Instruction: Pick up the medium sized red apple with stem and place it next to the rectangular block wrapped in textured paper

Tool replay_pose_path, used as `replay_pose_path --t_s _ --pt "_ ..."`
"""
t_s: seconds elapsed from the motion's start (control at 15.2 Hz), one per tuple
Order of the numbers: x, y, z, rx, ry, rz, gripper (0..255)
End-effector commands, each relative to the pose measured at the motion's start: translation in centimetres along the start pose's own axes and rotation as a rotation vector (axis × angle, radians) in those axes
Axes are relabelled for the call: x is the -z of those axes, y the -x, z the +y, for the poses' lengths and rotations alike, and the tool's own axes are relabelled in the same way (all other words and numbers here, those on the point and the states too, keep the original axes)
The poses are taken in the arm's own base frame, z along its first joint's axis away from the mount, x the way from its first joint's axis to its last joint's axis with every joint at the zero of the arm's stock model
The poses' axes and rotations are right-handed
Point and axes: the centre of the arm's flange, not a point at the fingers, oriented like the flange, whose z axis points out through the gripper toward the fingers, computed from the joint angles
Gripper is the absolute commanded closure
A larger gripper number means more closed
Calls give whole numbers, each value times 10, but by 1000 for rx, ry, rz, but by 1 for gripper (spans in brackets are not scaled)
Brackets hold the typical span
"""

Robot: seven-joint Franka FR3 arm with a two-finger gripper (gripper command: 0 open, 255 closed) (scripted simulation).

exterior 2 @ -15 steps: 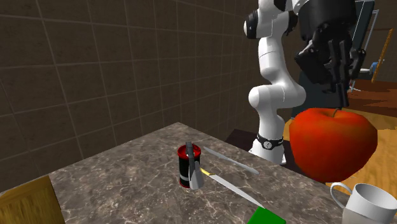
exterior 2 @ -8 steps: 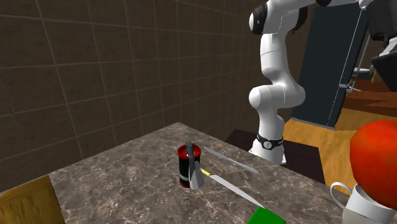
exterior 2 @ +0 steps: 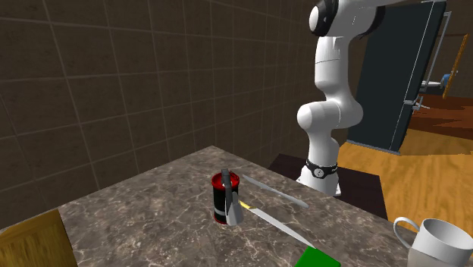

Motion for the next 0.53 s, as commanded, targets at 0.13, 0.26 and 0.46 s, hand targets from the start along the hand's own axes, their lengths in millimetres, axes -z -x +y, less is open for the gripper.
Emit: replay_pose_path --t_s 0.13,0.26,0.46 --pt "-17 -37 -32 -1 0 1 255" --pt "-25 -57 -47 -1 0 1 255" --pt "-38 -74 -63 -1 0 1 255"
